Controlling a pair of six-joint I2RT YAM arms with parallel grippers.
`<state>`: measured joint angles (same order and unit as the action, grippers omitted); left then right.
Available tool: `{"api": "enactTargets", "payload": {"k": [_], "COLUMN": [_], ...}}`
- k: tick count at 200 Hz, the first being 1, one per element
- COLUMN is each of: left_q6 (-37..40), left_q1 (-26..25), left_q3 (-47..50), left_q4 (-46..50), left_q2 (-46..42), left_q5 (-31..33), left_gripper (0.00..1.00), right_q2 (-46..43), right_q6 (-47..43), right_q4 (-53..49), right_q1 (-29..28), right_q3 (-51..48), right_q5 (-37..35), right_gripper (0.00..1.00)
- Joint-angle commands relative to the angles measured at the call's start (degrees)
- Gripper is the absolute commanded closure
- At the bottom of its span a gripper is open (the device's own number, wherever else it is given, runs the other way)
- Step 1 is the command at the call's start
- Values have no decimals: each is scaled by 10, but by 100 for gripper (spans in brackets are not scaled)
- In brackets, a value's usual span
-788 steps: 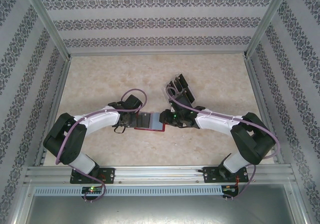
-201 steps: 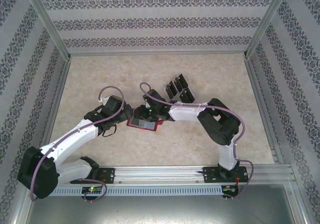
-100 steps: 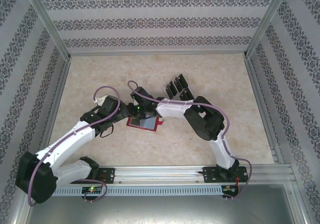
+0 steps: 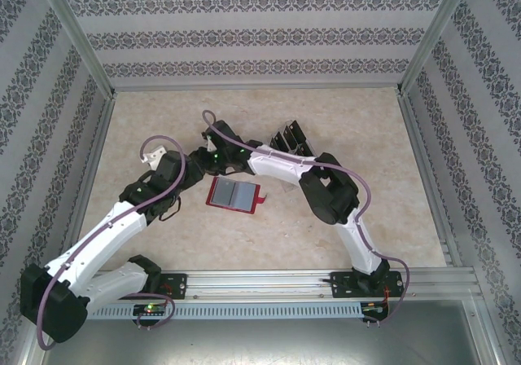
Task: Put the credit cards into the card holder
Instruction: Flip over the card slot in the card holder.
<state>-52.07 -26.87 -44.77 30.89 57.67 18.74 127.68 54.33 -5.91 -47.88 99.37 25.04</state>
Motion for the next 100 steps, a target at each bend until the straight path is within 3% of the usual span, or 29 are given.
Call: {"api": "enactTargets", "payload": {"k": [1, 47, 100], "left_q6": [23, 85, 170], "left_q1": [-5, 0, 19], "left_q3": [4, -20, -57], "left_q4": [49, 40, -5], "left_q2": [14, 89, 212], "left_q5": [-37, -62, -98], "left_gripper": [0, 0, 0], "right_q2": [-42, -160, -271], "right_q6": [-1, -20, -32], "right_q4": [28, 32, 41], "right_q1": [22, 55, 54], "right_q3": [22, -160, -369], "right_q5": [15, -12, -59], "right_gripper": [60, 60, 60]}}
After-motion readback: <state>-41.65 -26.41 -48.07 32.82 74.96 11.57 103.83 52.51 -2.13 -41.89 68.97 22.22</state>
